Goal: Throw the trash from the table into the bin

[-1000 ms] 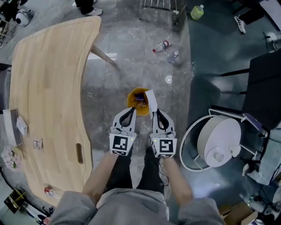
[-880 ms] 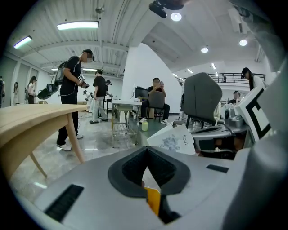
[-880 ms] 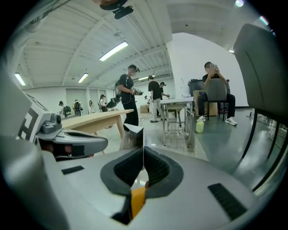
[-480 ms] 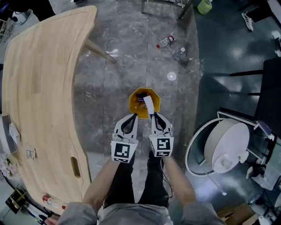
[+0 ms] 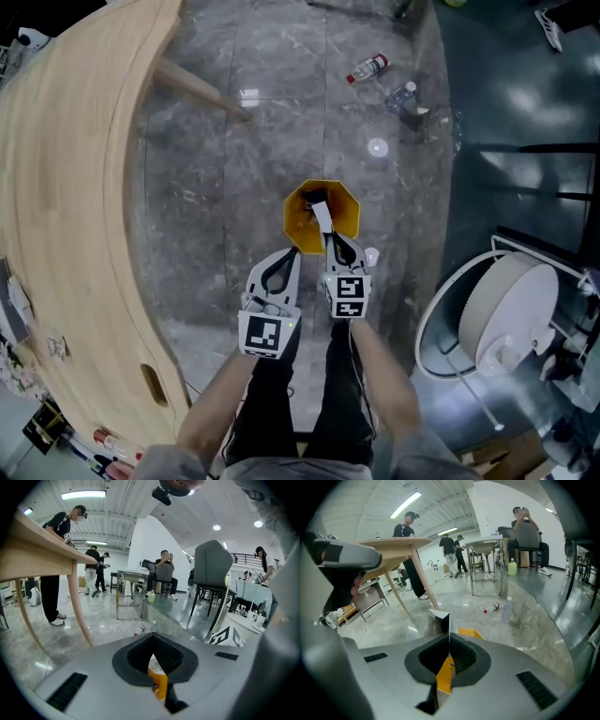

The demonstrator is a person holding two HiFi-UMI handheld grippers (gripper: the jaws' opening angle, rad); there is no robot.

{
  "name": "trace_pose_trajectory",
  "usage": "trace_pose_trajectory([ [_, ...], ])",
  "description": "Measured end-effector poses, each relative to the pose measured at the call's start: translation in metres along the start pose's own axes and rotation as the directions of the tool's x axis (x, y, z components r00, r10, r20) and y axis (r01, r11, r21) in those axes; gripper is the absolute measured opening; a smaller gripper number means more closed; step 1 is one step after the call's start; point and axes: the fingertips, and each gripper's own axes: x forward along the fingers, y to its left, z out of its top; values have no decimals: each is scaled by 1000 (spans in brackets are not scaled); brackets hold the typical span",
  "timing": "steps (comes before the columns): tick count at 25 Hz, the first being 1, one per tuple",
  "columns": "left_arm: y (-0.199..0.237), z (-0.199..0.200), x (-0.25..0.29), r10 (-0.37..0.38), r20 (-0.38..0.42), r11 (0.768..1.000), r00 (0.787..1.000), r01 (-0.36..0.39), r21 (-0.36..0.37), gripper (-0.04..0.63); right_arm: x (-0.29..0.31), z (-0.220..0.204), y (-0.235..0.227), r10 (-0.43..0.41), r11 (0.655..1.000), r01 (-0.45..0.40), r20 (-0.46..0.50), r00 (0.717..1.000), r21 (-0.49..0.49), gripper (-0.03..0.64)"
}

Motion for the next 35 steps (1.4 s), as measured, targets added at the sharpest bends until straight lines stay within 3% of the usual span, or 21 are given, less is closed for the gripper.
trace_pose_trajectory([
  [6,1,-14,-7,0,-23,1000,1000,0,-10,5,7,-15,-1,9,1000,-8,-15,1000,12,11],
  [9,0,-15,-7,1,-27,1000,1000,-1,-13,5,5,-14,1,40,999,-39,-11,999,35,102],
  [10,-1,-14,-7,1,-26,1000,1000,-2,-17,5,4,-14,0,44,998,-43,-13,999,39,104],
  [18,-8,-2,-11,3,-14,1000,1000,-3,-18,5,-23,8,-4,10,999,-11,36,999,39,31],
  [27,-20,55,-37,35,37,999,999,-34,-29,5,-96,87,2,13,1000,-17,152,988,23,5],
  [35,-54,122,-74,34,95,999,995,-33,-14,5,-191,166,21,31,998,-44,279,960,40,5],
])
